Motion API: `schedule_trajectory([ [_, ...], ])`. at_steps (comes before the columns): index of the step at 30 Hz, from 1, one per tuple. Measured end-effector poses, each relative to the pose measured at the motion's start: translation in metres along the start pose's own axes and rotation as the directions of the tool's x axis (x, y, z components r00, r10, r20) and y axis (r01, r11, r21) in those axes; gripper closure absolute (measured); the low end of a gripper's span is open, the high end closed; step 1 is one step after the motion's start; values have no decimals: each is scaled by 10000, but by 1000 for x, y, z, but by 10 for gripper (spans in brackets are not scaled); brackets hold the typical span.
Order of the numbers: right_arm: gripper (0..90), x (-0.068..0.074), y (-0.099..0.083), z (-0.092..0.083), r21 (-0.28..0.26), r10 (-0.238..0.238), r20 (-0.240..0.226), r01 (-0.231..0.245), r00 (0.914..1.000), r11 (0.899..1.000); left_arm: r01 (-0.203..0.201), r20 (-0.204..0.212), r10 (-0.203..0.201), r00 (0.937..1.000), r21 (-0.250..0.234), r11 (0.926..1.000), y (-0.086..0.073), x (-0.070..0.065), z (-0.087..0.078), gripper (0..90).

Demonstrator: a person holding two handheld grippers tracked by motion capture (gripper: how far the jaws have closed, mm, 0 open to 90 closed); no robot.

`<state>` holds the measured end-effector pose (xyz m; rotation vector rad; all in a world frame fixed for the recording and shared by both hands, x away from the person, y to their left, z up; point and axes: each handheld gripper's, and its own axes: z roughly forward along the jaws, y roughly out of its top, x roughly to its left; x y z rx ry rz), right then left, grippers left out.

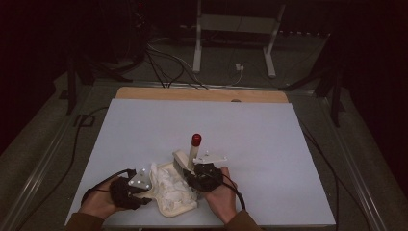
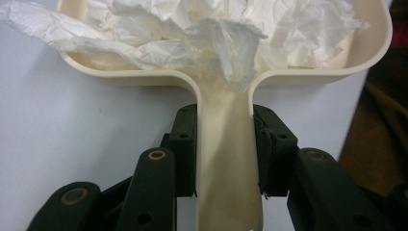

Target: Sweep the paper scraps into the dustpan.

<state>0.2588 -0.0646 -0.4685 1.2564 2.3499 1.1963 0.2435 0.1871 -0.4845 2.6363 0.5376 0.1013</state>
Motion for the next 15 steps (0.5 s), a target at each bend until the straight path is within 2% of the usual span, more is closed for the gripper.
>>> schedule_trajectory([
  [7,671,4,4,2,-32,-99,32,99,9999,9999,-28,-56,27,10000,-172,9998,17,0,11,668],
  [15,671,-4,8,2,-46,-341,424,343,9985,9994,210,-236,-224,9995,-581,9981,34,4,20,668],
])
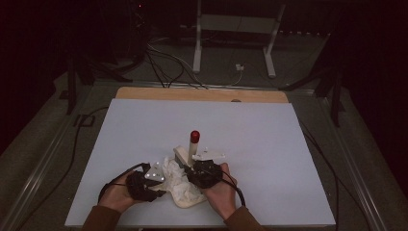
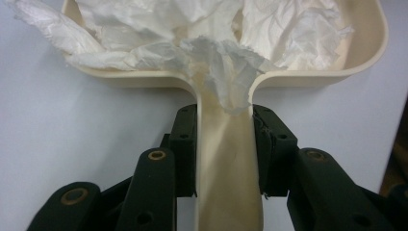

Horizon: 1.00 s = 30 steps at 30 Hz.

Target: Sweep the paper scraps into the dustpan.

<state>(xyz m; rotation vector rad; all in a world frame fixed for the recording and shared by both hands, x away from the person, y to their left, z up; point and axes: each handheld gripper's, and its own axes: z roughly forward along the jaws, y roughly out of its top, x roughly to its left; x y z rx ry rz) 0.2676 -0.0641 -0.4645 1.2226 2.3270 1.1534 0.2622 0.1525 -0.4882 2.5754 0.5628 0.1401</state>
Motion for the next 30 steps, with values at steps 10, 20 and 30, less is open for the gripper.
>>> schedule_trajectory([
  [10,671,-12,3,1,65,-153,314,151,9994,9999,292,-142,-301,9994,-601,9978,15,2,10,671],
  [20,670,-29,16,-2,49,-382,526,380,9979,9993,418,-341,-446,9984,-783,9961,16,5,12,670],
  [30,670,-51,24,-13,-350,31,821,-2,9966,9994,513,-442,-559,9975,-981,9939,10,7,13,670],
])
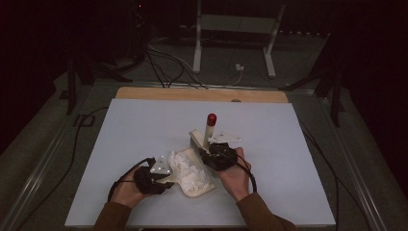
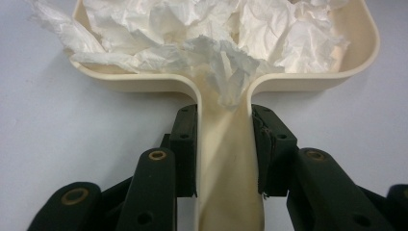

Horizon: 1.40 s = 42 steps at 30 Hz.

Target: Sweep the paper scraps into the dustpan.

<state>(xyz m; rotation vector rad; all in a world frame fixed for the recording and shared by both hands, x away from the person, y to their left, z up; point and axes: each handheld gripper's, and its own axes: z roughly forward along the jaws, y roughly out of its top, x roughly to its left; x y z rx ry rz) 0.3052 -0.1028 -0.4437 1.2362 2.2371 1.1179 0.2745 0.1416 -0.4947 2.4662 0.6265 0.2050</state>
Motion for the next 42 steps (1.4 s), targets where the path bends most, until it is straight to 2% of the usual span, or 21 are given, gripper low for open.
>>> schedule_trajectory([
  [5,670,-11,0,-3,-38,126,348,-125,9993,9999,52,-96,-52,9999,-51,10000,-1,2,-2,670],
  [8,670,-13,-5,1,198,-63,659,50,9978,9998,128,-136,-130,9998,-143,9998,-1,4,-3,670],
  [10,670,-14,-10,5,398,-65,654,39,9978,9992,206,-172,-209,9996,-216,9996,0,4,-3,670],
  [14,670,-7,-16,11,585,-98,414,74,9991,9983,246,-187,-249,9995,-190,9995,2,4,-1,671],
  [19,670,6,-14,11,485,-478,242,465,9986,9977,232,-273,-235,9994,-104,9997,5,3,2,671],
  [25,670,14,-12,10,513,-488,-255,500,9985,9974,371,-340,-380,9987,-278,9989,6,4,3,671],
  [27,670,14,-11,10,486,-500,-288,514,9983,9975,389,-399,-401,9984,-326,9987,6,4,2,671],
  [37,670,-6,0,-1,-370,-272,250,281,9993,9989,594,-574,-636,9963,-729,9956,3,7,0,670],
  [42,671,-16,4,-6,-590,-154,367,176,9992,9981,737,-769,-800,9938,-823,9939,2,10,-1,670],
])
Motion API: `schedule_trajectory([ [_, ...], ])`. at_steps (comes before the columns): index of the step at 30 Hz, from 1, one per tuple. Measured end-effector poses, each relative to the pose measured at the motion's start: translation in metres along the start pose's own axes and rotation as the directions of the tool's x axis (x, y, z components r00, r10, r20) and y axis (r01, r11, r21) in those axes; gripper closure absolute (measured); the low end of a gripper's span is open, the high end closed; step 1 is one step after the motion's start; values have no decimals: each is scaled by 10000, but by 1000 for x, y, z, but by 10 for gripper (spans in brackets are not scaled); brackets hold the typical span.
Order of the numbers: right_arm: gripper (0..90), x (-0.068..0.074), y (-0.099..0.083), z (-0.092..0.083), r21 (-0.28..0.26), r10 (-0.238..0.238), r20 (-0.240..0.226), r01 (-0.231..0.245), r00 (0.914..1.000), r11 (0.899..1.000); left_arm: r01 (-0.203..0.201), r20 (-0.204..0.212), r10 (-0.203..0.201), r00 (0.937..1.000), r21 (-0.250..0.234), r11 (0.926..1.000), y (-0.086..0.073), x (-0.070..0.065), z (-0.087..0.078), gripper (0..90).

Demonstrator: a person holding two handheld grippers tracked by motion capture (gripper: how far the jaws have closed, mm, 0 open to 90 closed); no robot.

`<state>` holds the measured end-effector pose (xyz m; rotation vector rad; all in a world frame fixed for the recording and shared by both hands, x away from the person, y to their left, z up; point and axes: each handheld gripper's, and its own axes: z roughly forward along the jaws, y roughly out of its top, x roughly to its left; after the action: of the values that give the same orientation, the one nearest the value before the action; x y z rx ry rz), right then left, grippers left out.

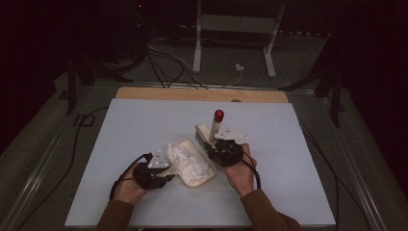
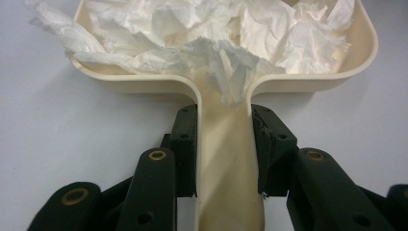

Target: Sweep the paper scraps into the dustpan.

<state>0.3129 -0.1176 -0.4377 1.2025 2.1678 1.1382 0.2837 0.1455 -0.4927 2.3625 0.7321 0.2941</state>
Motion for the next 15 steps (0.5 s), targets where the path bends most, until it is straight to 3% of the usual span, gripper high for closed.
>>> schedule_trajectory([
  [15,671,-38,-8,-4,145,-446,109,444,9989,9989,790,-675,-823,9943,-503,9956,-9,11,-8,670],
])
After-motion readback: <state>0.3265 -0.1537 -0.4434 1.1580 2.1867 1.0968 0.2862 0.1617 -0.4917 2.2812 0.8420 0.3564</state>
